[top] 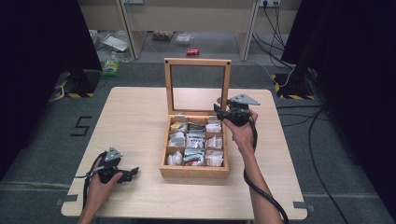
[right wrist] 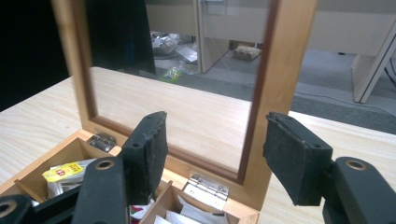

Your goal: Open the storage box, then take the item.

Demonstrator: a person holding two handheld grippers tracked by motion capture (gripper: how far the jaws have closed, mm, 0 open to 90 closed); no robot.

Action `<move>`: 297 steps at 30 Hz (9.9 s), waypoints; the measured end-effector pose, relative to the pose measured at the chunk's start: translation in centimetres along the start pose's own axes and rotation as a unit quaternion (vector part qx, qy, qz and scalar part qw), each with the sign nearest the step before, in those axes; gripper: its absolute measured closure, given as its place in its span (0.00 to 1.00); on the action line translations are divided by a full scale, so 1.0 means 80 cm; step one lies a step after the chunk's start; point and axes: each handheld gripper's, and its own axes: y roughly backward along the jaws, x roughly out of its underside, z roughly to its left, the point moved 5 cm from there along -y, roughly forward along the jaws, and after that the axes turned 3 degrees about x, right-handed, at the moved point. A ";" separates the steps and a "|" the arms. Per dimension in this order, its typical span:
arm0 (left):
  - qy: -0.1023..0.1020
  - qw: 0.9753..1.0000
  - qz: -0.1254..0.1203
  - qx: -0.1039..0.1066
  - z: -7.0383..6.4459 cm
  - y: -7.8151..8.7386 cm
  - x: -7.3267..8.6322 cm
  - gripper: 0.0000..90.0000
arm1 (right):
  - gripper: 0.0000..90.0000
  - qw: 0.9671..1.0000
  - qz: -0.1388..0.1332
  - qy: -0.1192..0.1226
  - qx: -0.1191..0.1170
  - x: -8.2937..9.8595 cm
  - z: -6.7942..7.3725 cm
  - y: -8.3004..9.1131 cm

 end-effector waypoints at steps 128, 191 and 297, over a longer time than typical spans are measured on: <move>-0.002 1.000 -0.001 0.000 -0.002 0.001 0.001 0.00 | 0.83 0.987 0.139 -0.003 -0.077 0.118 0.055 0.040; -0.003 1.000 -0.001 0.000 -0.002 0.002 0.001 0.00 | 0.96 0.994 0.016 -0.075 -0.075 0.059 -0.012 0.106; -0.003 1.000 -0.001 0.000 -0.002 0.002 0.002 0.00 | 0.78 0.982 0.166 -0.089 0.018 0.175 -0.085 0.075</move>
